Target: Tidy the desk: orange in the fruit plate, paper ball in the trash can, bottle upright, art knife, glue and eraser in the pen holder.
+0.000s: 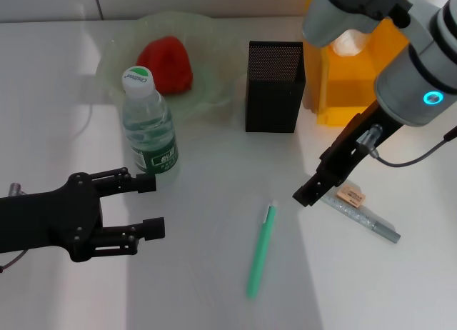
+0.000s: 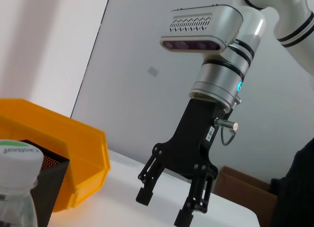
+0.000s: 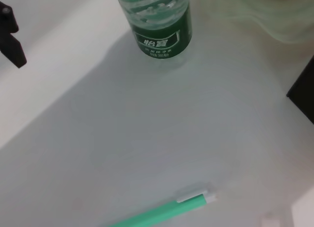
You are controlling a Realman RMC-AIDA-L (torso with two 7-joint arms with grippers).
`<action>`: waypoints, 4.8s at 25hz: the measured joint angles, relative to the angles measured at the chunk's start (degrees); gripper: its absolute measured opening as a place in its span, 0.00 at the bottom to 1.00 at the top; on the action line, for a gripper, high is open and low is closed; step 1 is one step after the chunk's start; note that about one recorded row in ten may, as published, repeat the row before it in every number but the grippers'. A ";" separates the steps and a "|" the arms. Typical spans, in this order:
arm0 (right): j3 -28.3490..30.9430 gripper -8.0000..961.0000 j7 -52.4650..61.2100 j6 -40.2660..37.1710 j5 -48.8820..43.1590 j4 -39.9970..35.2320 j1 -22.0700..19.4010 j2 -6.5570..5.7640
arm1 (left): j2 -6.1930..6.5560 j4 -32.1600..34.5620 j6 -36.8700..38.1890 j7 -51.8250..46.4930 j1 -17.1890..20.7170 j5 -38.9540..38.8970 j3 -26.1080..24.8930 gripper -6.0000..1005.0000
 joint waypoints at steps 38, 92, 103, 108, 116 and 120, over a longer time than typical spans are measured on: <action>-5.57 0.85 -10.33 6.86 5.37 11.24 5.14 -0.28 | 1.04 -0.06 0.68 0.85 1.20 9.77 -7.48 0.78; -8.70 0.73 14.29 19.86 7.90 30.21 8.33 0.14 | -0.57 1.00 0.67 2.80 0.85 10.00 -13.07 0.78; -11.13 0.48 14.29 21.66 7.90 32.21 9.49 0.28 | -0.70 0.82 0.61 2.91 0.85 10.36 -13.10 0.78; -11.52 0.45 14.29 22.23 8.01 33.14 9.86 0.30 | -0.74 0.82 0.61 2.91 0.84 10.37 -12.86 0.78; -11.56 0.45 14.29 23.13 8.29 32.78 10.08 0.30 | -0.90 0.82 0.61 2.91 0.77 10.37 -12.82 0.78; -11.56 0.45 14.29 23.63 8.32 32.94 10.48 0.30 | -0.95 0.82 0.61 2.94 0.81 10.37 -12.77 0.78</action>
